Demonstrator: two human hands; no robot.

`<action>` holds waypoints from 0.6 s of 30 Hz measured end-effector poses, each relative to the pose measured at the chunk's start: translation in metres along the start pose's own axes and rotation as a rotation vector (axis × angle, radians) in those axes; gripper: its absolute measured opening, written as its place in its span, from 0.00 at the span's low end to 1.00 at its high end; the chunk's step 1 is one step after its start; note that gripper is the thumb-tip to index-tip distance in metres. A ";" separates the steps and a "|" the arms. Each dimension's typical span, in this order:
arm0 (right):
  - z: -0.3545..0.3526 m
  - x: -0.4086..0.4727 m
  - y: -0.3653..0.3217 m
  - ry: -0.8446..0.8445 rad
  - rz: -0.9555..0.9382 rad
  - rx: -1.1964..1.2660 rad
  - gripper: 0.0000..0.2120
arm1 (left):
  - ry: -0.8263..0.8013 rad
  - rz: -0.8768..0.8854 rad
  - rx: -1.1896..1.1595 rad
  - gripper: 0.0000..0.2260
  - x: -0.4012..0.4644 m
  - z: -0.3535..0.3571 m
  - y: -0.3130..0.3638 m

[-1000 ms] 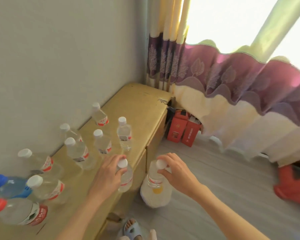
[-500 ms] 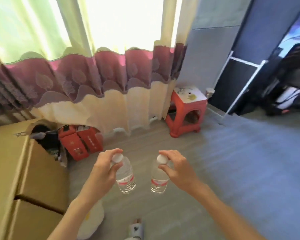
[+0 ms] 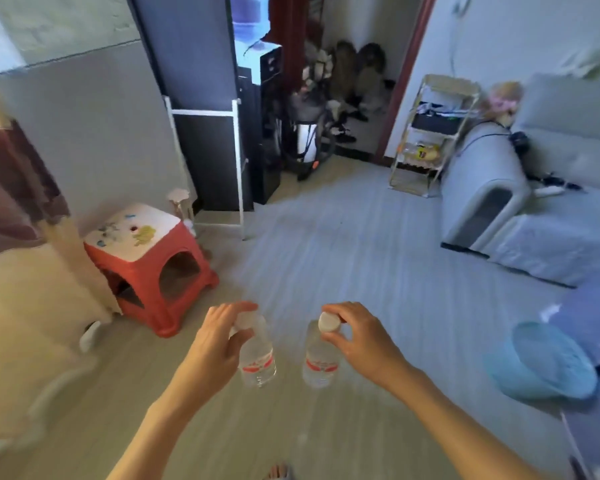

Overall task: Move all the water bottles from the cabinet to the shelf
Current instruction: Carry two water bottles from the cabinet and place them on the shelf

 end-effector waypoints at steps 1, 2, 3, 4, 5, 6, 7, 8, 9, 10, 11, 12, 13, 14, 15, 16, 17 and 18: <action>-0.016 0.013 0.010 0.036 0.023 -0.007 0.17 | -0.025 0.034 0.001 0.15 0.028 0.009 0.005; -0.033 0.026 0.022 0.077 0.054 -0.009 0.18 | -0.049 0.063 0.001 0.15 0.055 0.018 0.011; -0.050 0.037 0.032 0.120 0.084 -0.006 0.18 | -0.070 0.090 0.003 0.16 0.081 0.026 0.018; -0.067 0.048 0.042 0.162 0.115 0.002 0.18 | -0.093 0.116 0.001 0.15 0.105 0.035 0.025; -0.083 0.058 0.052 0.201 0.139 0.008 0.18 | -0.114 0.140 -0.005 0.15 0.128 0.043 0.033; -0.099 0.069 0.062 0.237 0.156 0.012 0.17 | -0.135 0.159 -0.012 0.15 0.151 0.051 0.040; -0.113 0.081 0.071 0.269 0.167 0.013 0.17 | -0.152 0.174 -0.018 0.15 0.174 0.061 0.046; -0.126 0.093 0.081 0.298 0.177 0.014 0.17 | -0.168 0.185 -0.023 0.15 0.195 0.070 0.052; -0.139 0.106 0.090 0.322 0.180 0.010 0.17 | -0.184 0.193 -0.027 0.15 0.216 0.080 0.058; -0.152 0.119 0.100 0.342 0.183 0.004 0.17 | -0.199 0.199 -0.032 0.15 0.236 0.091 0.063; -0.164 0.132 0.111 0.353 0.189 -0.002 0.17 | -0.214 0.202 -0.037 0.14 0.257 0.102 0.068; -0.176 0.146 0.123 0.357 0.194 -0.006 0.17 | -0.227 0.197 -0.042 0.14 0.277 0.114 0.073; -0.188 0.160 0.135 0.355 0.198 -0.009 0.17 | -0.240 0.187 -0.045 0.14 0.297 0.126 0.077; -0.200 0.175 0.148 0.356 0.201 -0.009 0.17 | -0.253 0.179 -0.049 0.14 0.318 0.138 0.082; -0.214 0.190 0.160 0.357 0.202 -0.010 0.17 | -0.261 0.176 -0.051 0.14 0.339 0.149 0.087; -0.227 0.206 0.172 0.352 0.205 -0.012 0.17 | -0.265 0.169 -0.052 0.14 0.360 0.160 0.092; -0.240 0.223 0.183 0.341 0.205 -0.019 0.17 | -0.267 0.156 -0.051 0.14 0.382 0.169 0.098; -0.253 0.240 0.193 0.332 0.207 -0.027 0.17 | -0.269 0.142 -0.052 0.14 0.403 0.178 0.103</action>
Point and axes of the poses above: each hand's wrist, its own x-axis towards the middle knuckle, its own z-axis out of the palm, y = z × x, the point moved 10 cm from there along x, towards the middle knuckle, and after that the axes turned 10 degrees about x, right-handed, at the moved point
